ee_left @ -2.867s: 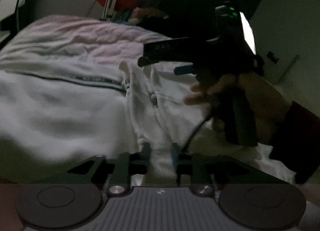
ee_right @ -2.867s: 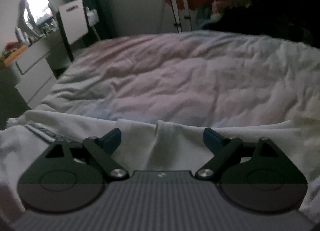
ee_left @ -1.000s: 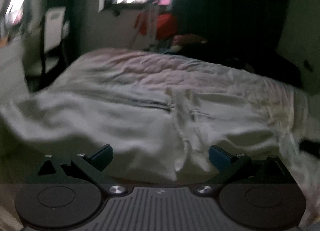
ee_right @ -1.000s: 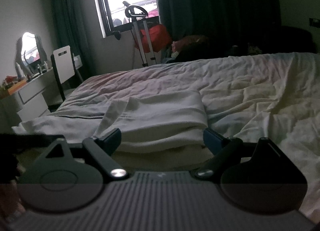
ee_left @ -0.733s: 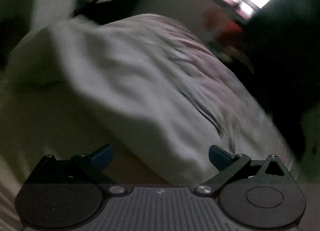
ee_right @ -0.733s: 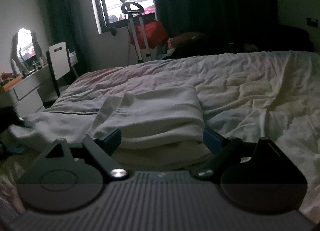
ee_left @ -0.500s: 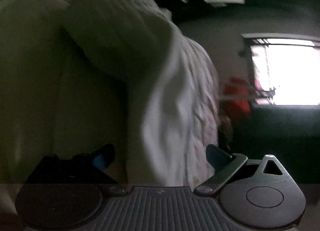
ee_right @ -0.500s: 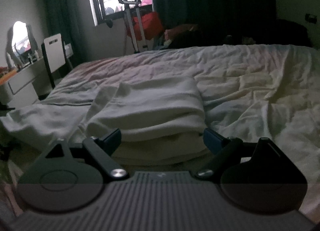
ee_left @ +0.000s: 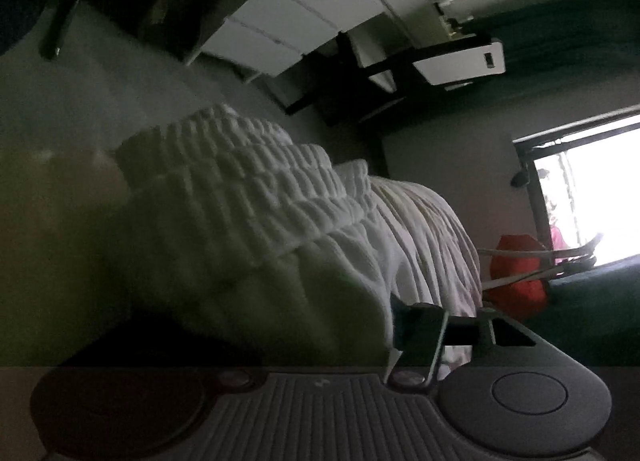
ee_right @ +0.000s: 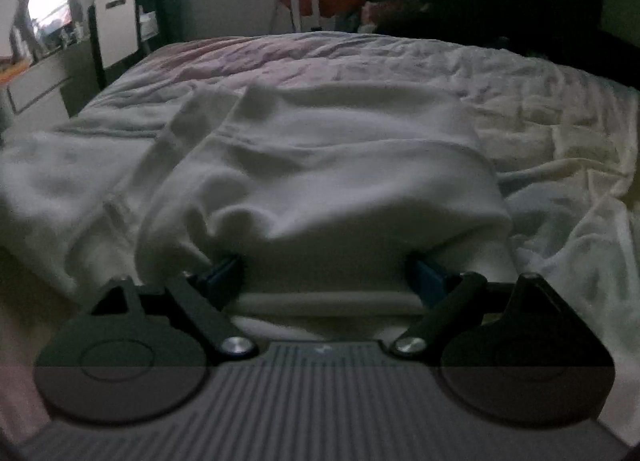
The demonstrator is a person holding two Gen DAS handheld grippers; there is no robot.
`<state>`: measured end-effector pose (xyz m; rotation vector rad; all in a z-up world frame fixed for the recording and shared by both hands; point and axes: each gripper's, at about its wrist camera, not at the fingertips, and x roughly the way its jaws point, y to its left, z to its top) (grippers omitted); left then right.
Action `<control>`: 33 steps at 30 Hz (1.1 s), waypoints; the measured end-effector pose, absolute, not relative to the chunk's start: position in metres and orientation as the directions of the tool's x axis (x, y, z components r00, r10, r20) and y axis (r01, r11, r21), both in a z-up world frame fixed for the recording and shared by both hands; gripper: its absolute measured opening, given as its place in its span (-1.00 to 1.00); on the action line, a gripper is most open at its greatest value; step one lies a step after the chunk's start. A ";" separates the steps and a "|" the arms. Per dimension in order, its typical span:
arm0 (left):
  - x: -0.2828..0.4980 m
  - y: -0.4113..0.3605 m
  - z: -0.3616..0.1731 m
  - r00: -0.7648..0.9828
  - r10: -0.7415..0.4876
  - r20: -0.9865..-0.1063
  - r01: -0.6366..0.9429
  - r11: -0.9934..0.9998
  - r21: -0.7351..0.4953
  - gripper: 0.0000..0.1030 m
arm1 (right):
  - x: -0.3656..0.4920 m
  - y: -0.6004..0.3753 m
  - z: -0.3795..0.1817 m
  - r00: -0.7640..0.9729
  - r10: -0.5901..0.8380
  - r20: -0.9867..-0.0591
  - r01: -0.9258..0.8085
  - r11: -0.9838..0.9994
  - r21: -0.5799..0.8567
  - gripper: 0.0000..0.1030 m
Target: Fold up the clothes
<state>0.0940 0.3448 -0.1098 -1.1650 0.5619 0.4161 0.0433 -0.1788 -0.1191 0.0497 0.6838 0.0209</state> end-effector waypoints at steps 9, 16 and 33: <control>0.122 0.262 -0.026 0.774 0.276 -0.570 -0.548 0.743 -0.384 -0.54 | 0.035 -0.189 -0.096 0.787 0.052 -0.614 0.035 0.991 0.128 0.75; 0.130 0.144 0.056 0.860 0.322 -0.396 -0.409 0.900 -0.155 -0.57 | 0.014 -0.217 -0.063 0.843 0.017 -0.538 0.089 0.981 0.170 0.75; 0.109 -0.225 -0.004 0.985 -0.026 -0.172 0.060 0.978 0.198 -0.65 | -0.017 -0.321 -0.027 0.887 -0.082 -0.454 0.264 0.897 0.355 0.75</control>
